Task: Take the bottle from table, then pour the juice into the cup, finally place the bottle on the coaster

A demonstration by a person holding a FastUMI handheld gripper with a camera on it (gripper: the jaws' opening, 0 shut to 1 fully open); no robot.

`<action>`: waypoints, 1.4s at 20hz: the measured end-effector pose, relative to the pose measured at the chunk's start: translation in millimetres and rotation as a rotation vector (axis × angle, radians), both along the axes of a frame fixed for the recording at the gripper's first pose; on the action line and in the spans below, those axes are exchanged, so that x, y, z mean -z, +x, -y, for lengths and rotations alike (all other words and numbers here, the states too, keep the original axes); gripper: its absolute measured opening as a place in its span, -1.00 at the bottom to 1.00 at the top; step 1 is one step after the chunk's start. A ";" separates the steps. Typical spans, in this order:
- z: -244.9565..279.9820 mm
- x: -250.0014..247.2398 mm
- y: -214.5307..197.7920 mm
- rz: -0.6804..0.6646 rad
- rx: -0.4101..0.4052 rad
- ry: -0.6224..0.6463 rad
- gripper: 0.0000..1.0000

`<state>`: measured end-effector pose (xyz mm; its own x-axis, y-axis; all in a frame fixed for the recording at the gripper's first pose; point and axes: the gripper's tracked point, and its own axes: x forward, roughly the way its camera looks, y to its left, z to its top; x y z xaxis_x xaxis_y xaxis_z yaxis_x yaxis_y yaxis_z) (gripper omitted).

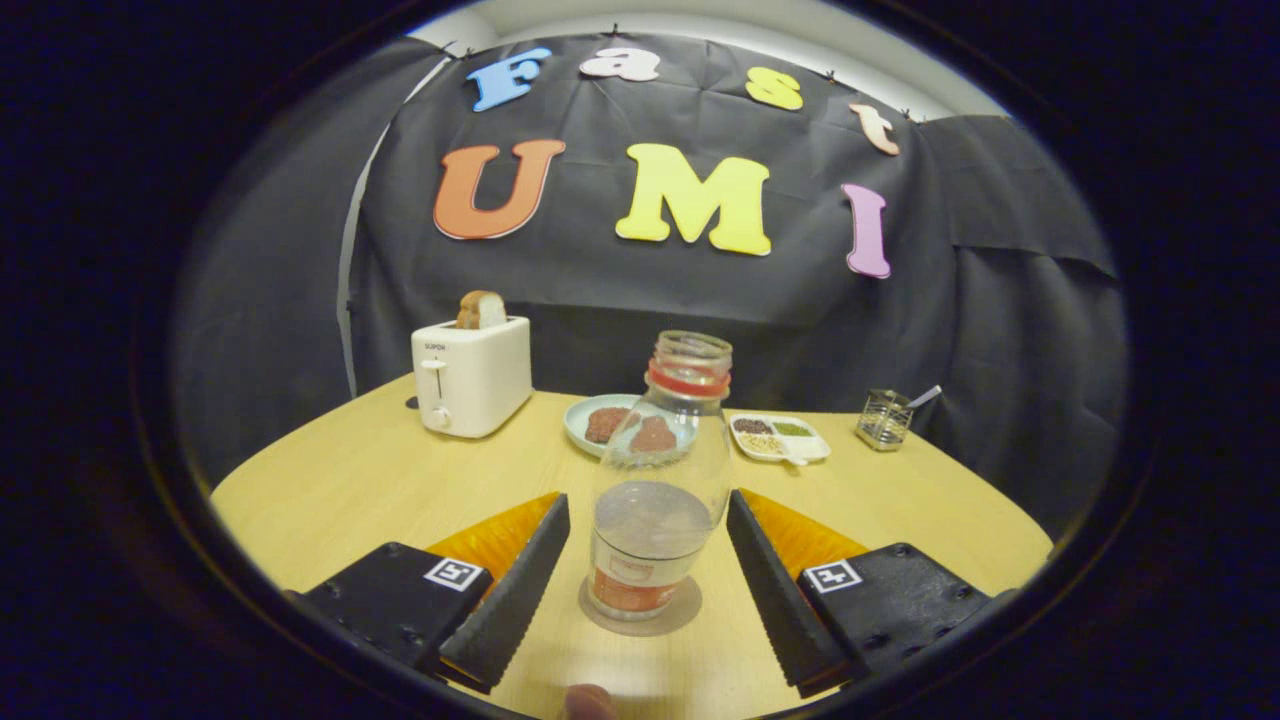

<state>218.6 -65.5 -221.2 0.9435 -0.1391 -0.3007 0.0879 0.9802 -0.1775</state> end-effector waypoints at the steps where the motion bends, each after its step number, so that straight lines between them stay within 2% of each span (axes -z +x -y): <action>1: -0.7 -4.7 -4.3 0.006 -0.001 -0.002 1.00; 4: 2.0 -26.7 -25.3 0.027 0.029 0.010 1.00; 9: 2.6 -94.1 -69.9 0.099 0.071 0.035 1.00; 17: -34.8 -208.3 -124.7 0.251 0.032 0.098 1.00; 20: -54.0 -221.5 -138.3 0.265 -0.001 0.123 1.00; 23: -57.6 -231.2 -156.2 0.266 0.003 0.081 1.00; 28: -68.2 -239.2 -191.5 0.279 -0.014 0.102 1.00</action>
